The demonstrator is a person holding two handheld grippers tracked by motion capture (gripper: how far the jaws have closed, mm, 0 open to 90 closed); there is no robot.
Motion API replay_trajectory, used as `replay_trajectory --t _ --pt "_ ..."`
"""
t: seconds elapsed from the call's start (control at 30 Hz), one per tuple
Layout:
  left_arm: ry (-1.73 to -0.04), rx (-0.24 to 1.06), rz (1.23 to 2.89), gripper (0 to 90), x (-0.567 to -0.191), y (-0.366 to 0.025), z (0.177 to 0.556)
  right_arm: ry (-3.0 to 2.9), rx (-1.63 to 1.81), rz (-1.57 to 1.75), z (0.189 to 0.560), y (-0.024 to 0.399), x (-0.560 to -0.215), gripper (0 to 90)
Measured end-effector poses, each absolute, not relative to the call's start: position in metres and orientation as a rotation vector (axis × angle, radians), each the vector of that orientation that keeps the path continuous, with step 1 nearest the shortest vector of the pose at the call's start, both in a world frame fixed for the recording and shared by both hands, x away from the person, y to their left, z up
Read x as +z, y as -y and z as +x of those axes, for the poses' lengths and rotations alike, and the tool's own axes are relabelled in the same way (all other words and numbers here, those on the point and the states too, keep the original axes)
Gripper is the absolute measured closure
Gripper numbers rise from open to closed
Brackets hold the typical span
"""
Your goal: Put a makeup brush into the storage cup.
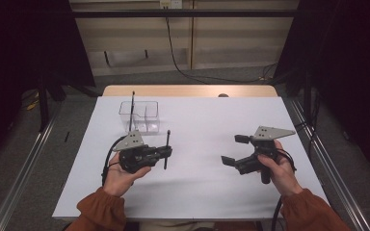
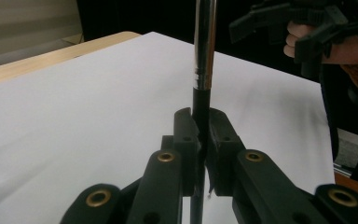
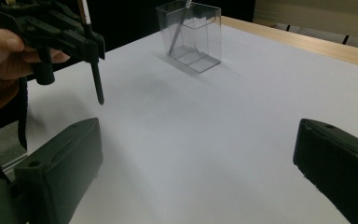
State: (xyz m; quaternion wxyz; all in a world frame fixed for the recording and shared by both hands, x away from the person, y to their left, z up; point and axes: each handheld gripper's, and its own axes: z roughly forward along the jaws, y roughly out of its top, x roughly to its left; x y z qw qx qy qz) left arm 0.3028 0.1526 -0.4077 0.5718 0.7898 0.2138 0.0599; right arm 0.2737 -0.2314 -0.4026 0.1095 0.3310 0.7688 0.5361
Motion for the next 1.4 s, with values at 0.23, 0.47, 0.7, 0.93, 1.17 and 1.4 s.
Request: replay_trajectory --t 0.23,0.47,0.7,0.93,1.17,1.4 --pt "-0.549 0.191 1.835 84.1 -0.401 -0.179 0.306 -2.192 1.556 1.025 0.261 0.248 -0.410 1.3" --pt "-0.602 0.251 1.812 84.1 -0.392 -0.206 0.309 -2.120 1.520 1.074 0.245 0.266 -0.423 1.1" --pt "-0.666 0.298 1.783 84.1 -0.390 -0.230 0.317 -2.069 1.519 1.120 0.233 0.278 -0.434 1.3" --pt "-0.696 0.322 1.777 84.1 -0.386 -0.242 0.326 -1.964 1.515 1.137 0.225 0.289 -0.439 1.0" --pt "-0.731 0.350 1.752 84.1 -0.385 -0.252 0.334 -1.896 1.499 1.169 0.214 0.301 -0.443 0.0" --pt "-0.754 0.379 1.747 84.1 -0.379 -0.259 0.343 -1.855 1.489 1.171 0.214 0.304 -0.447 0.0"
